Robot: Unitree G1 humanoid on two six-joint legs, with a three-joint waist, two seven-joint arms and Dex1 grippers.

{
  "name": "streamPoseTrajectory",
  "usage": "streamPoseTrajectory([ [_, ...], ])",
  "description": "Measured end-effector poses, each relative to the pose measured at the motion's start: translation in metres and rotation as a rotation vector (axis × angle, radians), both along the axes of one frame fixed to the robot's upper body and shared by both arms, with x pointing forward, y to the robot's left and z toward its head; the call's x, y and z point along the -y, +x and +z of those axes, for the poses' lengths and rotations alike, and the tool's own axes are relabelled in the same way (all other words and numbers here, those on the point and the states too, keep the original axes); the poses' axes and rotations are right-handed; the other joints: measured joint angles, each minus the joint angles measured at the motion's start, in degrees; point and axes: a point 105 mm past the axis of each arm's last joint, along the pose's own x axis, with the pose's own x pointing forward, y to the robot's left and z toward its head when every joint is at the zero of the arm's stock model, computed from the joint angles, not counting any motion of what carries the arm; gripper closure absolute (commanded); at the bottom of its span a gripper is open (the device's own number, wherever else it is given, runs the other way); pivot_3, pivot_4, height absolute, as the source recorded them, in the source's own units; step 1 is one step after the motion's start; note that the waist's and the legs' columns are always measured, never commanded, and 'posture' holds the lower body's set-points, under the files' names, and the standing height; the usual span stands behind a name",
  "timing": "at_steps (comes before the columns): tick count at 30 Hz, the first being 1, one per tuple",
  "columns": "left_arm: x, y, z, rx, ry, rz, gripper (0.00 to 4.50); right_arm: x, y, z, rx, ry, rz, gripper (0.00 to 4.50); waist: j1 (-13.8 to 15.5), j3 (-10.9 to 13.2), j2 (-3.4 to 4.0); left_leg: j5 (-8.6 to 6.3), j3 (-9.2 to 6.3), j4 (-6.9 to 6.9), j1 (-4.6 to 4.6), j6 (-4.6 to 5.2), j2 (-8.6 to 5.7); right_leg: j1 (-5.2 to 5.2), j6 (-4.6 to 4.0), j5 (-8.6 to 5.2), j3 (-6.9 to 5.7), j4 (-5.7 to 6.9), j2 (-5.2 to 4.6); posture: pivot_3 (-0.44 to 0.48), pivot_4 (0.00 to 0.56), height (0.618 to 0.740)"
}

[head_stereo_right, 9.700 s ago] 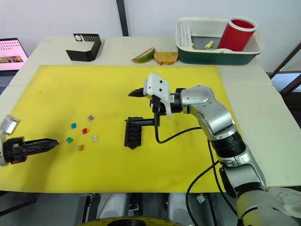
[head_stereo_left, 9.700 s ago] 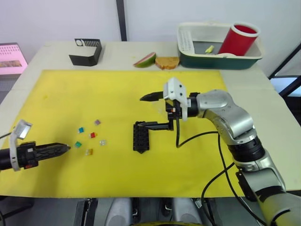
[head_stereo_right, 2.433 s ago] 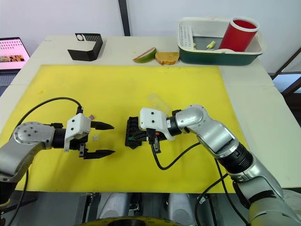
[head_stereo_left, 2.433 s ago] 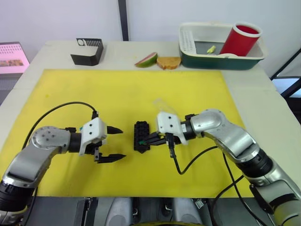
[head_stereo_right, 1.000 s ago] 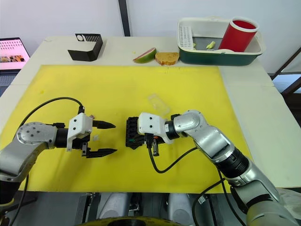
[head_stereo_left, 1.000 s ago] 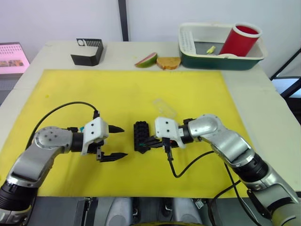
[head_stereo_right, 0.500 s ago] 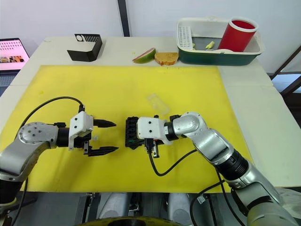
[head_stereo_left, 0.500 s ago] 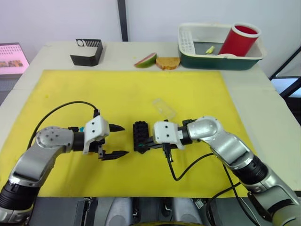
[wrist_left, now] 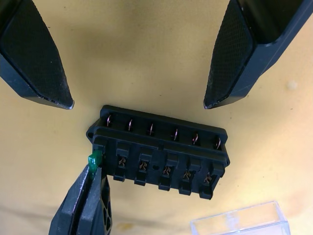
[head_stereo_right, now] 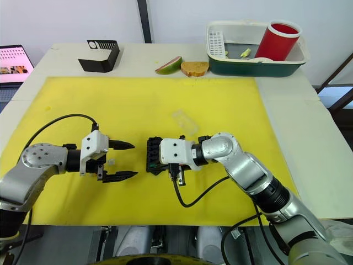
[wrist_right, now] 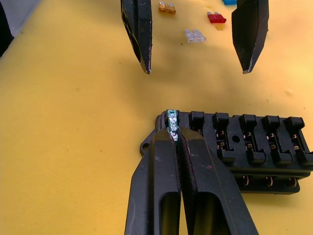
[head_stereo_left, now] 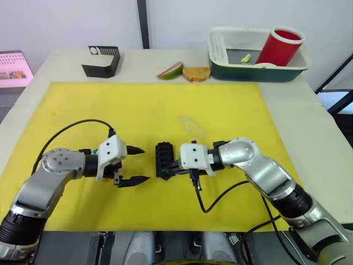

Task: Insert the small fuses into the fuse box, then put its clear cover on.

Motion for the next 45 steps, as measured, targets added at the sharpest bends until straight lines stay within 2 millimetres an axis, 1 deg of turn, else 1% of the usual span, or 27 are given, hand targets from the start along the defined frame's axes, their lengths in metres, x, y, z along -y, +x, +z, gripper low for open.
streamPoseTrajectory([
  [7, 0.000, 0.001, 0.000, 0.004, 0.000, 0.009, 0.03, 0.000, 0.001, 0.002, -0.049, 0.009, -0.014, 4.50, 0.02, 0.00, 0.00, 0.00, 0.00, 0.00, -0.01, 0.00, 0.00, 0.00, 0.00, 0.00, 0.00, 0.00, 0.00, 0.000, 0.150, 0.740],
  [20, -0.001, 0.002, 0.000, 0.006, 0.000, 0.016, 0.03, 0.001, 0.001, 0.003, -0.060, 0.004, -0.014, 4.50, 0.02, 0.00, 0.00, 0.00, 0.00, 0.01, -0.01, 0.00, 0.00, 0.00, 0.00, 0.00, 0.00, 0.00, 0.00, 0.000, 0.150, 0.740],
  [22, -0.001, 0.002, 0.000, 0.005, 0.000, 0.018, 0.00, 0.001, 0.001, 0.002, -0.063, 0.005, -0.015, 3.82, 0.03, 0.00, 0.00, 0.00, 0.00, 0.01, -0.01, 0.00, 0.00, 0.00, 0.00, 0.00, 0.00, 0.00, 0.00, 0.000, 0.150, 0.740],
  [23, -0.001, 0.002, 0.000, 0.005, 0.000, 0.018, 0.00, 0.001, 0.002, 0.002, -0.063, 0.005, -0.017, 3.55, 0.02, 0.00, 0.00, 0.00, 0.00, 0.01, -0.01, 0.00, 0.00, 0.00, 0.00, 0.00, 0.00, 0.00, 0.00, 0.000, 0.150, 0.740],
  [30, -0.001, 0.004, 0.002, 0.015, -0.001, 0.017, 0.00, 0.000, 0.005, 0.006, -0.064, 0.001, -0.022, 3.55, 0.04, 0.00, 0.00, 0.00, 0.00, 0.01, -0.02, 0.00, -0.01, -0.01, 0.00, 0.00, 0.00, -0.01, 0.00, 0.000, 0.150, 0.740],
  [35, -0.001, 0.006, 0.004, 0.022, -0.001, 0.020, 0.00, 0.001, 0.002, 0.007, -0.082, 0.001, 0.001, 3.55, 0.09, 0.00, 0.00, 0.00, 0.00, 0.02, -0.03, 0.00, -0.01, 0.00, 0.00, 0.00, 0.00, -0.01, -0.01, 0.000, 0.150, 0.740],
  [41, -0.003, 0.007, 0.004, 0.021, 0.000, 0.026, 0.00, 0.004, -0.001, 0.021, -0.105, 0.052, 0.016, 3.55, 0.06, 0.00, 0.00, 0.00, 0.00, 0.01, -0.03, 0.01, -0.01, -0.01, 0.00, 0.00, 0.00, -0.01, 0.00, 0.000, 0.150, 0.740],
  [44, -0.003, 0.007, 0.005, 0.021, 0.002, 0.027, 0.00, 0.003, -0.001, 0.022, -0.109, 0.062, 0.022, 4.34, 0.06, 0.00, 0.00, 0.00, 0.00, 0.01, -0.03, 0.01, -0.01, -0.01, 0.00, 0.00, 0.00, -0.01, -0.01, 0.000, 0.150, 0.740],
  [45, -0.004, 0.007, 0.005, 0.022, 0.002, 0.028, 0.00, 0.002, -0.002, 0.022, -0.105, 0.066, 0.031, 4.43, 0.06, 0.00, 0.00, 0.00, 0.00, 0.01, -0.03, 0.01, -0.01, -0.01, 0.00, 0.00, 0.00, -0.01, -0.01, 0.000, 0.150, 0.740],
])
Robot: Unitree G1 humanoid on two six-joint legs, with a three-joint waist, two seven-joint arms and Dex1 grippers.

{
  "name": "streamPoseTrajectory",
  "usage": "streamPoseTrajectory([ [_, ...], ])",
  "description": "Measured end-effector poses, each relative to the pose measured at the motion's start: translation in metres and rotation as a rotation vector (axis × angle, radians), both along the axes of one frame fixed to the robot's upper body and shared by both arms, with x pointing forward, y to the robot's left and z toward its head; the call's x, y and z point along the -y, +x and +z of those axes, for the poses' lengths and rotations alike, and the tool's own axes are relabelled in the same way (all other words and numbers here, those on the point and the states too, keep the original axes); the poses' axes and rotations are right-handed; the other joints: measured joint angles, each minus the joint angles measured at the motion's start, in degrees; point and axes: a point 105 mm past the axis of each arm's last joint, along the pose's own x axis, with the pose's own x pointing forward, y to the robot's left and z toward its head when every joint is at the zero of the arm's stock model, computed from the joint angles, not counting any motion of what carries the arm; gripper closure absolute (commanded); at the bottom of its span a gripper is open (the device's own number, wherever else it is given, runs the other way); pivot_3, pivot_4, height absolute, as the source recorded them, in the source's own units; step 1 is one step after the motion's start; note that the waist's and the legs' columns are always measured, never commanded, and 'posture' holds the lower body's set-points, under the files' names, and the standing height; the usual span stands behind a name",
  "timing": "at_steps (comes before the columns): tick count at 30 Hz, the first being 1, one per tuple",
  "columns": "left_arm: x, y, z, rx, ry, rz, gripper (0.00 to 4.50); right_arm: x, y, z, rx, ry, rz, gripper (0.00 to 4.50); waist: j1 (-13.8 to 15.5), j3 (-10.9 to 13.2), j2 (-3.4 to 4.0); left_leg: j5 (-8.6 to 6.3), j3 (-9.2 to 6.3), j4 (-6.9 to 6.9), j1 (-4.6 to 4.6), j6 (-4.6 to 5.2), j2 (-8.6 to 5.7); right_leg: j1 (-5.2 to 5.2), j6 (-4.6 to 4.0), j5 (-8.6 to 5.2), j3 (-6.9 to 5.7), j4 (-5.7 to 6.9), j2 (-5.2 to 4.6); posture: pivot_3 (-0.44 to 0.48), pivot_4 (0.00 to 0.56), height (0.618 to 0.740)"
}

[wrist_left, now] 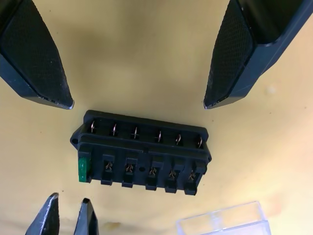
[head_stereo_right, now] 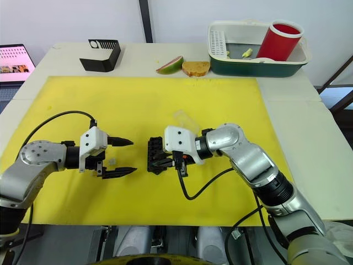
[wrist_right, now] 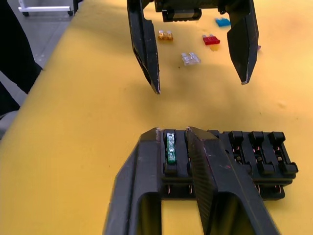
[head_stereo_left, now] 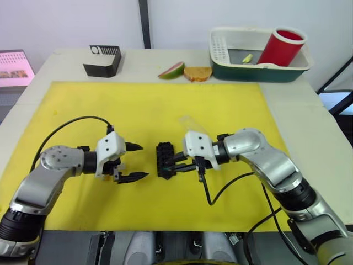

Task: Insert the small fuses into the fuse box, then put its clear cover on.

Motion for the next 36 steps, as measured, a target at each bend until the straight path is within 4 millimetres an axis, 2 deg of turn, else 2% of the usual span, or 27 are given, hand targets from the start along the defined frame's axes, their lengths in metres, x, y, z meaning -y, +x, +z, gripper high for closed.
streamPoseTrajectory([
  [14, -0.002, -0.001, 0.000, -0.001, 0.007, 0.005, 0.00, 0.000, 0.003, -0.018, -0.008, -0.023, 0.001, 4.43, 0.00, 0.00, 0.00, 0.00, 0.00, 0.00, 0.00, 0.00, 0.00, 0.00, 0.00, 0.00, 0.00, 0.00, 0.00, 0.000, 0.150, 0.740],
  [26, -0.002, 0.000, 0.000, 0.001, 0.007, 0.007, 0.00, 0.001, 0.005, -0.019, 0.013, -0.029, 0.012, 4.43, 0.01, 0.00, 0.00, 0.00, 0.00, 0.00, 0.01, 0.00, 0.00, 0.02, 0.00, 0.00, 0.00, 0.00, 0.00, 0.000, 0.150, 0.740],
  [29, -0.005, -0.002, 0.001, -0.010, 0.009, 0.011, 0.00, 0.002, 0.003, -0.009, -0.039, 0.005, 0.006, 4.43, -0.01, 0.00, 0.00, 0.00, 0.00, 0.01, 0.00, 0.00, 0.00, 0.00, 0.00, 0.00, 0.00, 0.01, 0.00, 0.000, 0.150, 0.740],
  [32, -0.011, -0.004, 0.009, -0.029, 0.001, 0.023, 0.00, 0.003, 0.002, 0.016, -0.026, 0.060, 0.017, 4.43, -0.01, 0.00, 0.00, 0.00, -0.02, 0.01, 0.00, 0.00, 0.01, 0.00, 0.00, 0.00, 0.00, 0.01, 0.00, 0.000, 0.150, 0.740],
  [36, -0.031, -0.013, 0.042, -0.079, -0.032, 0.053, 0.00, 0.025, 0.009, 0.043, 0.005, 0.076, -0.027, 4.43, 0.09, 0.01, -0.02, -0.01, -0.05, 0.02, -0.06, 0.02, -0.01, -0.03, 0.00, 0.00, -0.02, -0.02, -0.05, 0.000, 0.150, 0.740],
])
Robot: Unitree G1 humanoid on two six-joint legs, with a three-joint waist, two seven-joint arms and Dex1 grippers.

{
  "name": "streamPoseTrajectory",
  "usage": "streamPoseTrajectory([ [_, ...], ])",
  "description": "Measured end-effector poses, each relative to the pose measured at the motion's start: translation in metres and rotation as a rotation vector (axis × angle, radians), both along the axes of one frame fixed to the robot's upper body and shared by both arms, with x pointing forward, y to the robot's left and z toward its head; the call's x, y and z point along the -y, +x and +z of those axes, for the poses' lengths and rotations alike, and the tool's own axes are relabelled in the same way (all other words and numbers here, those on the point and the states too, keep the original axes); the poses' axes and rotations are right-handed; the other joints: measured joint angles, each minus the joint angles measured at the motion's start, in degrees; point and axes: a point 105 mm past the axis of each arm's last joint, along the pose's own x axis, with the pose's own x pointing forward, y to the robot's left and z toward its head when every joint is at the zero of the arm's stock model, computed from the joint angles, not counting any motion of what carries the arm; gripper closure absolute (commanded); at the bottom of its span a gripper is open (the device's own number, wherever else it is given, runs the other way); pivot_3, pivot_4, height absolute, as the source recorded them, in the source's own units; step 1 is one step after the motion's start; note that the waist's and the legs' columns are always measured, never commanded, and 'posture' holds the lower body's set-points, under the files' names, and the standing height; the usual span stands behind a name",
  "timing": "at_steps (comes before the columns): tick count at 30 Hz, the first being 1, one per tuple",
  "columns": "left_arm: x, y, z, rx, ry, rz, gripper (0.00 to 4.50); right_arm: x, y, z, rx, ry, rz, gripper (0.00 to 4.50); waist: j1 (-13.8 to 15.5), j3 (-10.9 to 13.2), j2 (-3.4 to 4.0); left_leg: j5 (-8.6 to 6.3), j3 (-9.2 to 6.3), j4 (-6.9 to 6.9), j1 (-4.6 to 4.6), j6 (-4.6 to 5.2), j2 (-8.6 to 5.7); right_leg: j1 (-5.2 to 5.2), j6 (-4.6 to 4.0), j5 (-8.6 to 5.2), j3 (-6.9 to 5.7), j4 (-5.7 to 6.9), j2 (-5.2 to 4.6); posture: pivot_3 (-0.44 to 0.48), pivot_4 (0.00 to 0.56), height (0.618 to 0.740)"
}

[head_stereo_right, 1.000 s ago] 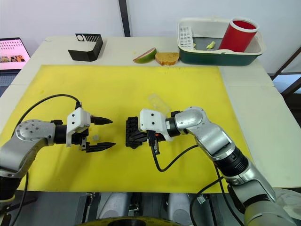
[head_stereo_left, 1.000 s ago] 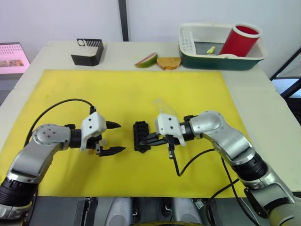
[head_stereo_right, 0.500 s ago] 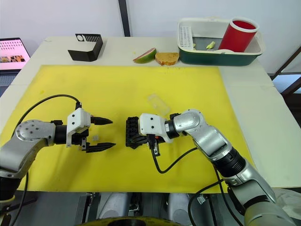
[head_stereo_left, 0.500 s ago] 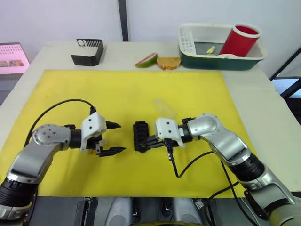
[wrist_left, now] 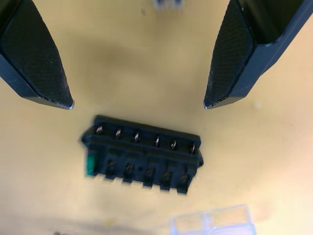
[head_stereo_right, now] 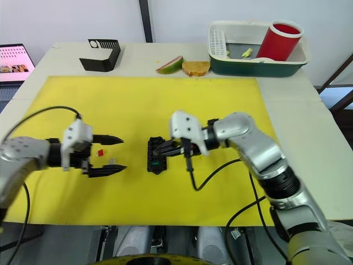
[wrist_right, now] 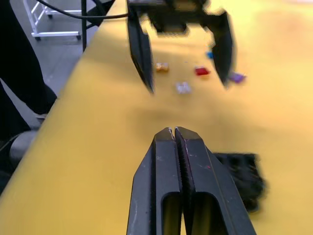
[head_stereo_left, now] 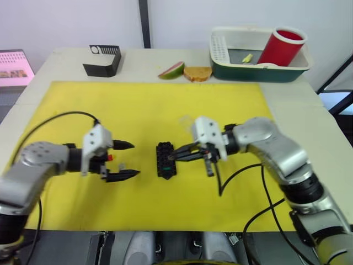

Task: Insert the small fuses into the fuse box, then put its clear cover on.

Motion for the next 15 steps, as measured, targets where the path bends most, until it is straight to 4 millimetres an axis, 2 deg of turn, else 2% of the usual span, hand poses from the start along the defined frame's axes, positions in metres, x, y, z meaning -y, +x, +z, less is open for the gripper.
streamPoseTrajectory([
  [1, -0.007, -0.002, 0.009, 0.000, 0.003, 0.016, 0.00, 0.007, 0.003, 0.003, 0.010, -0.009, -0.019, 4.43, -0.04, 0.00, 0.00, 0.00, 0.01, 0.00, 0.00, 0.00, 0.00, 0.01, 0.00, 0.00, 0.00, -0.01, 0.00, 0.000, 0.150, 0.740],
  [4, -0.033, -0.013, 0.019, -0.034, 0.033, 0.081, 0.00, 0.037, 0.014, 0.004, 0.008, -0.050, -0.109, 3.56, -0.16, 0.02, 0.03, 0.00, 0.05, -0.03, 0.02, 0.01, -0.01, -0.01, 0.01, -0.01, 0.00, -0.01, 0.01, 0.000, 0.150, 0.740],
  [11, -0.113, -0.040, 0.018, -0.154, 0.088, 0.338, 0.00, 0.118, 0.032, 0.006, -0.023, -0.120, -0.348, 0.02, -0.24, 0.05, 0.08, 0.00, 0.14, -0.05, 0.02, -0.01, 0.02, -0.07, 0.00, -0.02, 0.01, -0.02, 0.03, 0.000, 0.150, 0.740],
  [13, -0.135, -0.046, 0.015, -0.167, 0.113, 0.410, 0.00, 0.139, 0.036, 0.006, -0.021, -0.143, -0.405, 0.02, -0.17, 0.05, 0.08, -0.01, 0.14, -0.05, 0.03, -0.01, 0.02, -0.07, -0.01, -0.02, 0.01, -0.03, 0.02, 0.000, 0.150, 0.740],
  [15, -0.148, -0.050, 0.013, -0.172, 0.130, 0.448, 0.00, 0.152, 0.037, 0.003, -0.023, -0.163, -0.435, 0.02, -0.15, 0.05, 0.08, -0.01, 0.13, -0.05, 0.02, -0.01, 0.02, -0.07, -0.01, -0.03, 0.01, -0.03, 0.01, 0.000, 0.150, 0.740],
])
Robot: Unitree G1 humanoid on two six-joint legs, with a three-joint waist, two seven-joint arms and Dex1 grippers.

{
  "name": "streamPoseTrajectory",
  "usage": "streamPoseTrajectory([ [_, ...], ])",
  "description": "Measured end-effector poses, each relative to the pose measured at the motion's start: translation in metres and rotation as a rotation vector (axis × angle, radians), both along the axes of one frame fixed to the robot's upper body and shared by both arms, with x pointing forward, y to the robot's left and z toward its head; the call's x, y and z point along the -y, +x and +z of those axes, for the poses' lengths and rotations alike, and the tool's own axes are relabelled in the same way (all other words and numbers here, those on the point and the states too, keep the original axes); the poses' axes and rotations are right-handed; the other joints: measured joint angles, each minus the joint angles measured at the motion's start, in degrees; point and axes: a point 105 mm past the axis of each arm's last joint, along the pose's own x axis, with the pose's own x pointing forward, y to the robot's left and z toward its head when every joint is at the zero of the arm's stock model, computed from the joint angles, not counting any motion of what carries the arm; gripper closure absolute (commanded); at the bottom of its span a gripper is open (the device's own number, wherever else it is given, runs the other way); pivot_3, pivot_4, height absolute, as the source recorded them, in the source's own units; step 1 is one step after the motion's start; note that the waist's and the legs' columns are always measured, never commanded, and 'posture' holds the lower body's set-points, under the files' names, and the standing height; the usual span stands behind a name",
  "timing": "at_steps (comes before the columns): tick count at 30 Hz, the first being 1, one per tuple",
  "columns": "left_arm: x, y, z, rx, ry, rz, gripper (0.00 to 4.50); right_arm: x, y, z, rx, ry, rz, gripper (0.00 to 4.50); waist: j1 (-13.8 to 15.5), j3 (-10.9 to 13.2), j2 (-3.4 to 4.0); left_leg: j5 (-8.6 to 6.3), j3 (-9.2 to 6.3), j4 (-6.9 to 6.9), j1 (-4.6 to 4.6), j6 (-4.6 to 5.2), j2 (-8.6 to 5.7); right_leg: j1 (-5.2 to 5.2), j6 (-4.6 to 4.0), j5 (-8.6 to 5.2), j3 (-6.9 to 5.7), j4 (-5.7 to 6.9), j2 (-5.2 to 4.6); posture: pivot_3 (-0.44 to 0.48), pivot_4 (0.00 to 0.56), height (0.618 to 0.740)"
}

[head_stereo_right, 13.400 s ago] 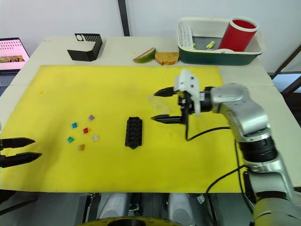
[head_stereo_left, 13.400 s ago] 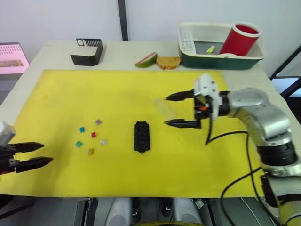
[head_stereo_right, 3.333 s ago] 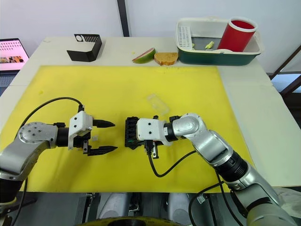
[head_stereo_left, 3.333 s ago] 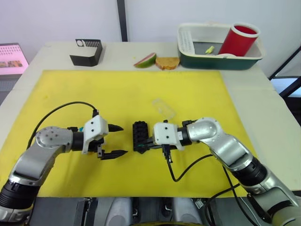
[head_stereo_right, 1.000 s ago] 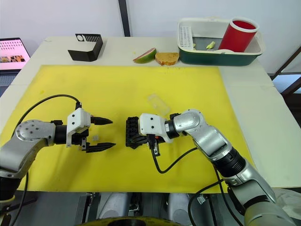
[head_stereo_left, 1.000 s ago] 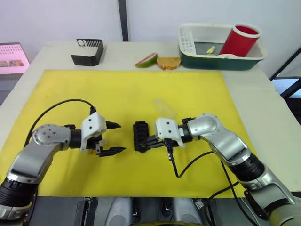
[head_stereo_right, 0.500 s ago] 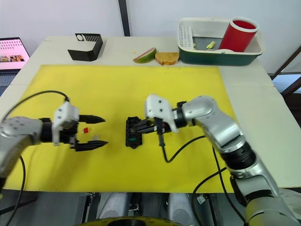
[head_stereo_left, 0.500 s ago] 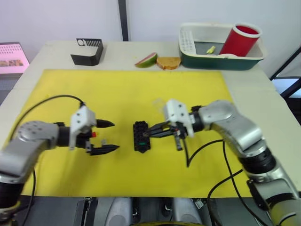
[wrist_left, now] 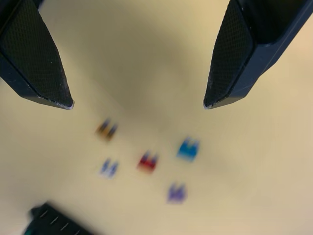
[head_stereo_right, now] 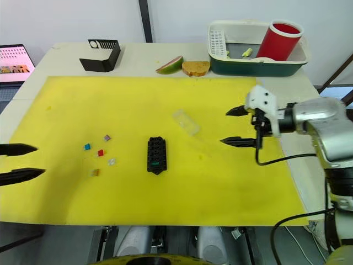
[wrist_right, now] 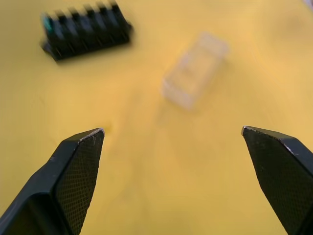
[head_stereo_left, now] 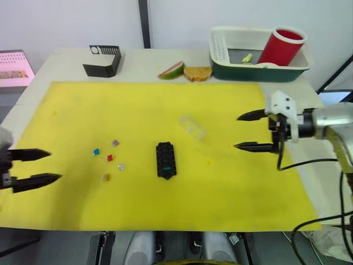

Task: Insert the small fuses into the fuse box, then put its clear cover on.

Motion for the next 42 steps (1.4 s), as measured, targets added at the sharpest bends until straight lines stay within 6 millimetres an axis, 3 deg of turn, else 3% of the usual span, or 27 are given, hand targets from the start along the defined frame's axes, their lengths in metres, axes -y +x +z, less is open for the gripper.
streamPoseTrajectory([
  [6, -0.012, -0.004, -0.003, -0.004, 0.030, 0.013, 0.00, 0.013, 0.002, -0.010, -0.009, -0.024, -0.023, 0.02, -0.12, 0.02, 0.04, 0.00, 0.02, -0.01, -0.02, -0.01, 0.01, -0.06, -0.01, 0.00, 0.01, 0.03, -0.07, 0.000, 0.150, 0.740],
  [10, -0.007, 0.000, 0.002, 0.019, 0.026, -0.005, 0.00, 0.008, 0.003, -0.007, -0.002, -0.009, -0.015, 0.02, -0.10, 0.02, 0.04, 0.00, 0.02, -0.01, -0.02, -0.01, 0.01, -0.05, -0.01, 0.01, 0.01, 0.02, -0.09, 0.000, 0.150, 0.740],
  [15, 0.020, 0.006, -0.010, -0.032, -0.072, -0.090, 0.00, -0.037, 0.003, 0.008, 0.015, 0.117, 0.102, 0.02, -0.29, 0.03, 0.09, 0.00, 0.02, -0.02, -0.02, -0.01, 0.03, -0.07, -0.02, 0.02, 0.04, 0.05, -0.10, 0.000, 0.150, 0.740],
  [19, 0.046, 0.013, -0.029, -0.121, -0.174, -0.172, 0.00, -0.103, -0.015, 0.028, 0.012, 0.234, 0.329, 0.02, -0.25, 0.02, 0.10, 0.01, 0.00, -0.02, -0.05, -0.03, 0.03, -0.09, -0.02, 0.02, 0.03, 0.08, -0.04, 0.000, 0.150, 0.740],
  [22, 0.046, 0.027, -0.038, -0.133, -0.227, -0.138, 0.00, -0.136, -0.027, 0.026, -0.008, 0.261, 0.440, 0.02, 0.18, 0.00, 0.06, 0.00, -0.01, 0.02, -0.09, 0.00, -0.02, -0.07, 0.00, 0.03, 0.01, 0.09, -0.04, 0.000, 0.150, 0.740],
  [26, 0.034, 0.050, -0.038, -0.129, -0.313, -0.042, 0.00, -0.165, -0.035, 0.024, -0.027, 0.289, 0.512, 0.02, 0.17, -0.05, -0.04, -0.02, -0.01, 0.06, -0.11, 0.05, -0.06, -0.06, 0.02, 0.04, 0.00, 0.11, -0.04, 0.000, 0.150, 0.740],
  [36, 0.041, 0.082, -0.042, -0.232, -0.480, 0.008, 0.00, -0.185, -0.042, 0.017, -0.036, 0.272, 0.560, 0.02, -0.08, -0.06, -0.06, 0.00, 0.02, 0.07, -0.09, 0.05, -0.04, -0.05, 0.03, 0.03, 0.00, 0.12, 0.03, 0.000, 0.150, 0.740],
  [42, 0.041, 0.086, -0.061, -0.329, -0.526, 0.034, 0.00, -0.184, -0.039, 0.016, -0.019, 0.258, 0.532, 0.02, -0.13, -0.06, -0.07, 0.00, 0.03, 0.06, -0.09, 0.03, -0.02, -0.06, 0.03, 0.03, 0.01, 0.13, 0.06, 0.000, 0.150, 0.740],
])
